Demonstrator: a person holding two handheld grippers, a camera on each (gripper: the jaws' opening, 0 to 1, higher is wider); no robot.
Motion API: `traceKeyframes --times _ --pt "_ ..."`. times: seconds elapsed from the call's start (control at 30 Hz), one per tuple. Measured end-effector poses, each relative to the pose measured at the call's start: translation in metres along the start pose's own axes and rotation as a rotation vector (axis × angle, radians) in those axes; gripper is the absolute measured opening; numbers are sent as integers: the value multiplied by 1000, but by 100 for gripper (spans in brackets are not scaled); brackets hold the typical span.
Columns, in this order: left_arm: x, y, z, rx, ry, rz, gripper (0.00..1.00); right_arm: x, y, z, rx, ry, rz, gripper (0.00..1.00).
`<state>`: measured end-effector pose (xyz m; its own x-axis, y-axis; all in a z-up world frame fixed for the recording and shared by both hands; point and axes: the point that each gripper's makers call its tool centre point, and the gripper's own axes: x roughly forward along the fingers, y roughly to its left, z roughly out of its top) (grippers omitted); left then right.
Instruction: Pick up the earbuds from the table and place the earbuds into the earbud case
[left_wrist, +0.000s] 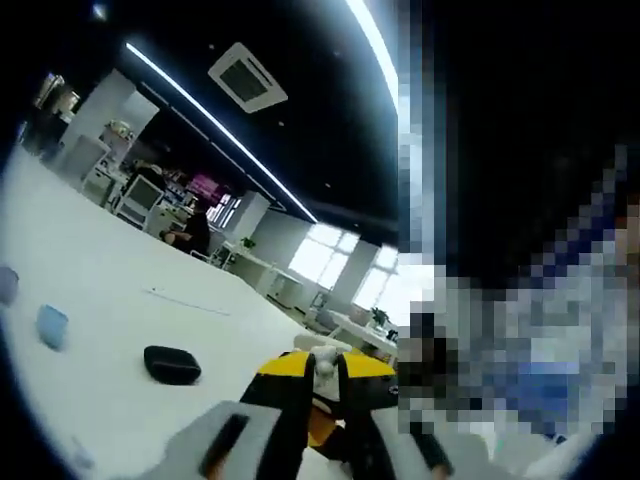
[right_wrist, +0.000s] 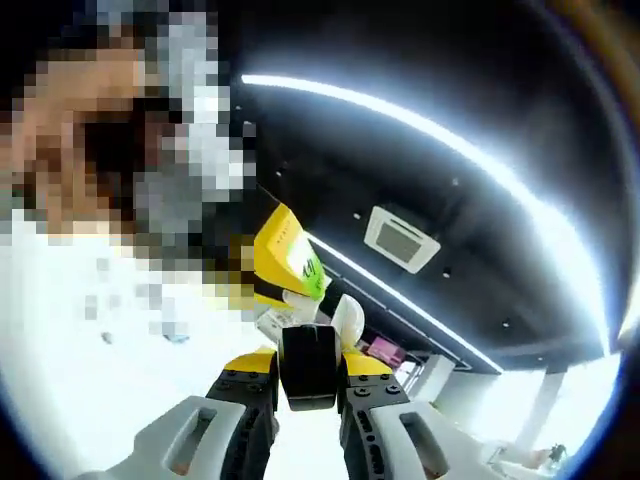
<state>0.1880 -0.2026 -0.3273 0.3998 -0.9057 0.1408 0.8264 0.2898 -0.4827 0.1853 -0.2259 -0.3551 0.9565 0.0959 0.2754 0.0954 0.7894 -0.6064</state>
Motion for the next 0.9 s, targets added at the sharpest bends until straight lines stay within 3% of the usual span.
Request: traceKeyframes --times 0.13,0.4,0.73,0.9 --pt "0 -2 -3 -3 0 13 12 1 -1 -3 -26 11 -8 21" --pt "2 -15 -15 10 75 -39 10 0 1 -1 -36 2 6 21" --pt "1 -17 -13 37 87 -44 13 1 9 1 193 -54 86 21" --pt "2 -15 -14 58 91 -32 13 2 11 0 210 -58 101 21"
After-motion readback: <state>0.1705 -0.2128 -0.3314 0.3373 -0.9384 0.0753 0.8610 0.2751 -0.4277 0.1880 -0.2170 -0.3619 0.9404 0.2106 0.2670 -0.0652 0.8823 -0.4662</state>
